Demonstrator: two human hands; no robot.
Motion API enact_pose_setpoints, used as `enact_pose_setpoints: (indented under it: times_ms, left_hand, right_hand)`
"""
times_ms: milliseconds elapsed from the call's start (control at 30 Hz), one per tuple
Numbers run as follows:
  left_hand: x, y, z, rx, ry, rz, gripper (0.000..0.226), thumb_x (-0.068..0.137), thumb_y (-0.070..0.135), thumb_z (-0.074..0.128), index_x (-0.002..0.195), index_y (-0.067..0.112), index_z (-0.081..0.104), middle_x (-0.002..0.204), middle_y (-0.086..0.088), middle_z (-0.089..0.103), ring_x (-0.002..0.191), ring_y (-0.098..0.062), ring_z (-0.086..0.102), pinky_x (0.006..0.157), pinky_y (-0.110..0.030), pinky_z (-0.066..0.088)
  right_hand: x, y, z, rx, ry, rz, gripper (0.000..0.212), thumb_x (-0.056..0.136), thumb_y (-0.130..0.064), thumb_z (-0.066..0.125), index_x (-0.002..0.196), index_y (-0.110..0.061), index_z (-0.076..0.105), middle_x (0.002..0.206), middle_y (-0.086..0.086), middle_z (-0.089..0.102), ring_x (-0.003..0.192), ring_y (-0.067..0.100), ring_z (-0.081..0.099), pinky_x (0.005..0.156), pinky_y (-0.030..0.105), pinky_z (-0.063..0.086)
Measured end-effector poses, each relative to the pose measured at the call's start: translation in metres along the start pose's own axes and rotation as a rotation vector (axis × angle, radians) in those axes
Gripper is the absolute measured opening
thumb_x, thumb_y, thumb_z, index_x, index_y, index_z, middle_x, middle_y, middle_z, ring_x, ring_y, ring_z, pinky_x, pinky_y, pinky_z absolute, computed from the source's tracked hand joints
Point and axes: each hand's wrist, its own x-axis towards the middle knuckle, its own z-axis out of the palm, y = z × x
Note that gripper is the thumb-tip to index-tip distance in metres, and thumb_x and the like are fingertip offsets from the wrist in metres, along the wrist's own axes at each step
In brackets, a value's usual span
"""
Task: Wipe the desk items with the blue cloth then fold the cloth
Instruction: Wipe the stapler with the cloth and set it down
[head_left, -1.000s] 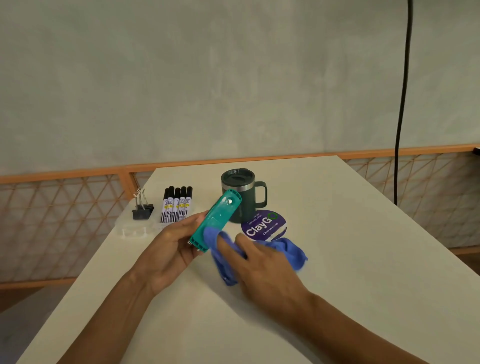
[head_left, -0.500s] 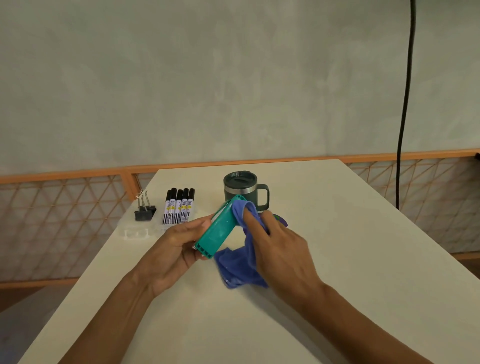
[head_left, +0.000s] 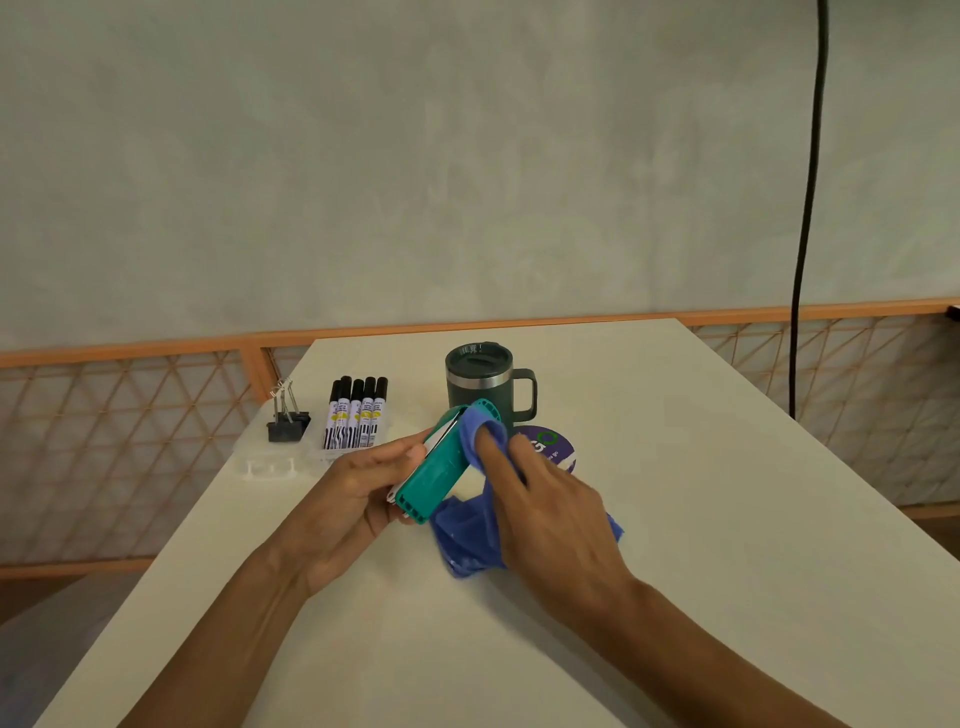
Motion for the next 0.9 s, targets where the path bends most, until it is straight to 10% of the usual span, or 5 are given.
enact_pose_setpoints:
  times_ms: [433,633,800,900]
  left_hand:
    - [0.002,-0.004,0.003,-0.053,0.010,0.027,0.030,0.089,0.027,0.063,0.106,0.027,0.088,0.102,-0.008,0.080,0.081,-0.011,0.074,0.064,-0.024,0.059]
    - [0.010,-0.005,-0.003,-0.111,0.111,0.076,0.030,0.080,0.029,0.069,0.104,0.021,0.084,0.103,-0.004,0.083,0.098,-0.021,0.080,0.070,-0.030,0.068]
    - [0.013,-0.009,-0.003,-0.117,0.100,0.056,0.043,0.086,0.030,0.065,0.125,0.018,0.076,0.125,-0.012,0.078,0.114,-0.027,0.074,0.074,-0.031,0.067]
    - [0.009,-0.009,-0.002,-0.123,0.008,0.078,0.034,0.089,0.027,0.062,0.116,0.019,0.082,0.115,-0.012,0.080,0.092,-0.016,0.077,0.068,-0.026,0.065]
  right_hand:
    - [-0.003,-0.011,-0.002,0.014,-0.031,-0.057,0.082,0.075,-0.023,0.092,0.143,-0.018,0.047,0.096,-0.002,0.053,0.069,0.015,0.057,0.044,0.031,0.051]
    - [-0.013,-0.033,-0.002,-0.047,-0.040,-0.253,0.064,0.085,-0.027,0.079,0.142,-0.019,0.051,0.096,-0.006,0.055,0.066,0.013,0.050,0.058,0.028,0.023]
    - [-0.013,-0.030,-0.002,-0.081,-0.041,-0.291,0.065,0.084,-0.028,0.079,0.141,-0.017,0.050,0.097,-0.005,0.057,0.066,0.013,0.051,0.058,0.028,0.023]
    - [-0.004,-0.022,-0.002,-0.064,-0.037,-0.169,0.082,0.073,-0.030,0.091,0.141,-0.013,0.049,0.094,-0.003,0.059,0.065,0.012,0.057,0.046,0.026,0.038]
